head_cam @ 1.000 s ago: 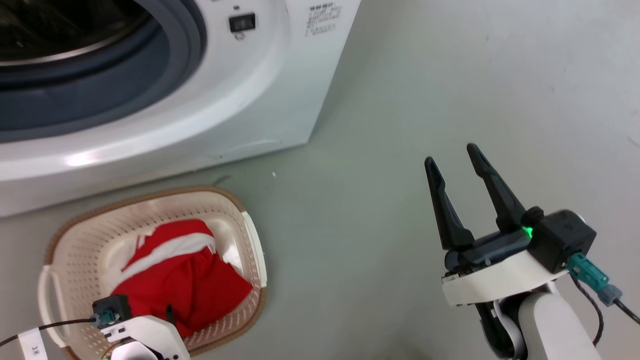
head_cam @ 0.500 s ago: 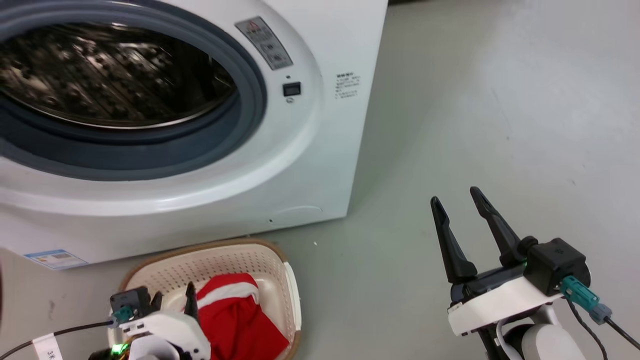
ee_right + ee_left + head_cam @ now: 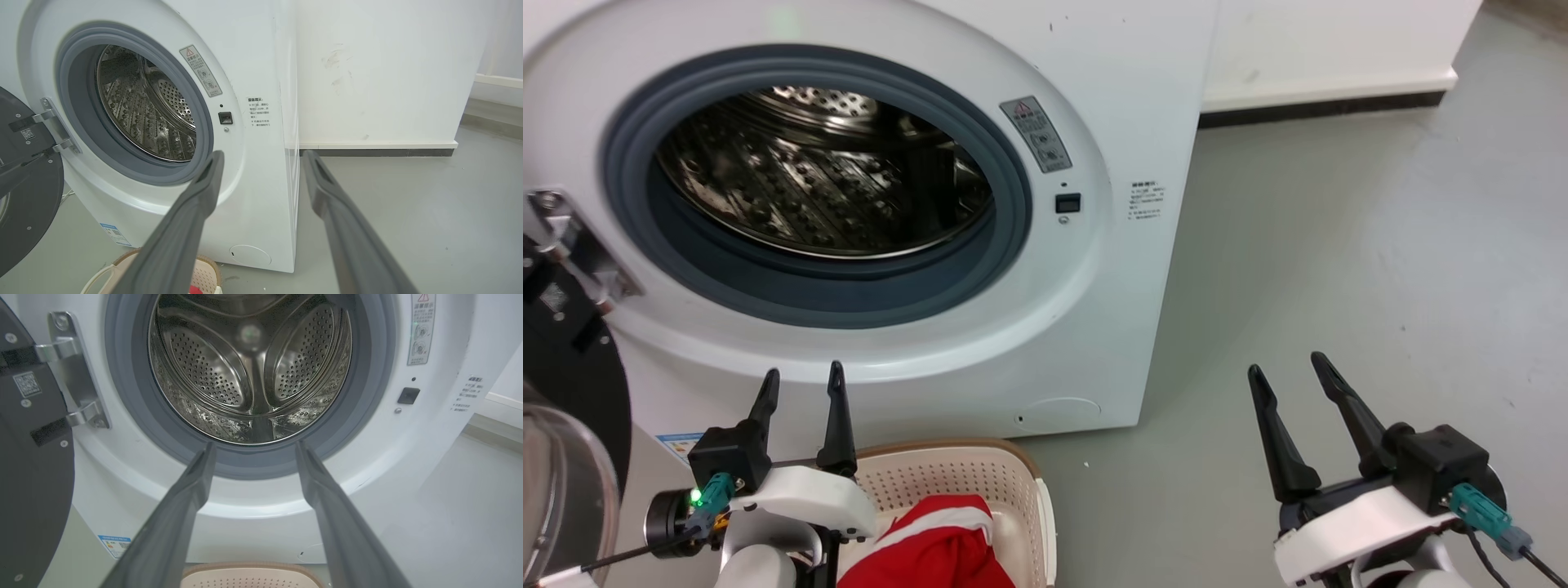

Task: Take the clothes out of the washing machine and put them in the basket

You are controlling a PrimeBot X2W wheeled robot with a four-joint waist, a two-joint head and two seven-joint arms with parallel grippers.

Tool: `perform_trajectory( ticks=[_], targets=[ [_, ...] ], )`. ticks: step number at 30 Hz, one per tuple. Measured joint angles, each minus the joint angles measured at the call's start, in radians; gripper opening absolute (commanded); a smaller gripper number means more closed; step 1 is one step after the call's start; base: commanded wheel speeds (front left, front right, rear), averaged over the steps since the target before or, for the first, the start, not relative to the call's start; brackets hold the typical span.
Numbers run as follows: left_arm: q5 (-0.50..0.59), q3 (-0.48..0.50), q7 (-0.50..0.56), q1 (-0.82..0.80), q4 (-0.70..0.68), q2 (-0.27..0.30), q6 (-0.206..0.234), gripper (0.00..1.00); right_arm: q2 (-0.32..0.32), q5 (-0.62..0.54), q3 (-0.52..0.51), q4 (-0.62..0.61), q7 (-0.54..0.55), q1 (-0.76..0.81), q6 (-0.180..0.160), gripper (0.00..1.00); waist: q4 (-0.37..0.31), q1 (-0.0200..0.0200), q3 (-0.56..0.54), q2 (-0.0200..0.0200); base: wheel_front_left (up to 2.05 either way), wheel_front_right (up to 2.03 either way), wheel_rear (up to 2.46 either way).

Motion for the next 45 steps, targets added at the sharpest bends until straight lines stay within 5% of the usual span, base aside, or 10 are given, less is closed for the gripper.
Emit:
perform_trajectory(
  ticks=[18,45],
  targets=[
    [0.106,-0.032,0.102,0.207,-0.365,0.053,0.061,1.0,0.0,-0.083,-0.109,-0.054,0.034,0.11,0.0,1.0,0.075,0.0001,-0.096,0.0,0.0,0.0,0.0],
    [0.091,-0.054,0.134,0.261,-0.381,0.058,0.079,1.0,0.0,-0.07,-0.083,-0.057,0.043,0.132,0.0,1.0,0.102,0.0002,-0.119,0.0,0.0,0.0,0.0]
  ],
)
